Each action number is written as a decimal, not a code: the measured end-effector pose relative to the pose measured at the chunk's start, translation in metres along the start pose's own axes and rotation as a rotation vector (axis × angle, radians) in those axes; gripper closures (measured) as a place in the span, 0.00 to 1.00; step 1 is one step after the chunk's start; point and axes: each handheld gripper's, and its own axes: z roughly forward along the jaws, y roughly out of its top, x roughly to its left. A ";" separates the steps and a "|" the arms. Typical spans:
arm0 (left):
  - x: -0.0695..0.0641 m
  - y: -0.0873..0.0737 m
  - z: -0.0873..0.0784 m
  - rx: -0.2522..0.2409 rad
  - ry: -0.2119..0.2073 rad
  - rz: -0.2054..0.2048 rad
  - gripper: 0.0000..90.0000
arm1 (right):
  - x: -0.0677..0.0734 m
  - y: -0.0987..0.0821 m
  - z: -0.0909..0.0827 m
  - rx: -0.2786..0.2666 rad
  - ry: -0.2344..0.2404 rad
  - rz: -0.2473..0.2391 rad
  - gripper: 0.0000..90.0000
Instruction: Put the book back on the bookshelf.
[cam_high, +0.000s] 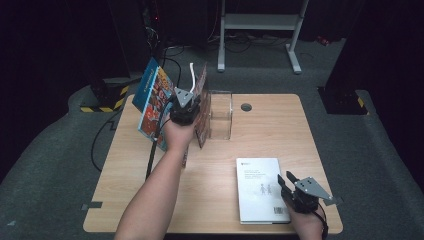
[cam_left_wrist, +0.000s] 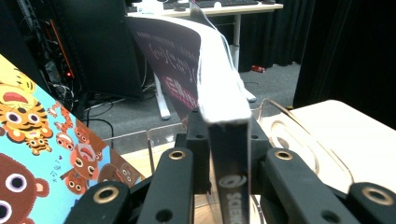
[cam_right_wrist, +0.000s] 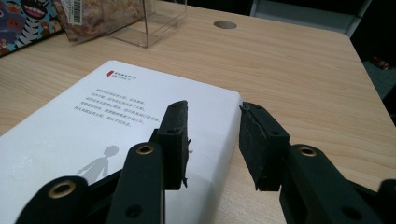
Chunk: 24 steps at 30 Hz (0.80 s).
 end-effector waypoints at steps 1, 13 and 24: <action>0.000 0.000 0.000 0.002 -0.003 -0.004 0.87 | 0.000 0.000 0.000 -0.003 -0.001 -0.002 0.69; -0.003 -0.003 0.004 0.043 -0.021 0.010 0.85 | 0.001 0.001 -0.001 -0.004 0.004 -0.009 0.69; 0.004 -0.004 0.003 0.060 0.027 0.015 0.84 | 0.002 0.000 -0.001 0.002 0.007 -0.008 0.69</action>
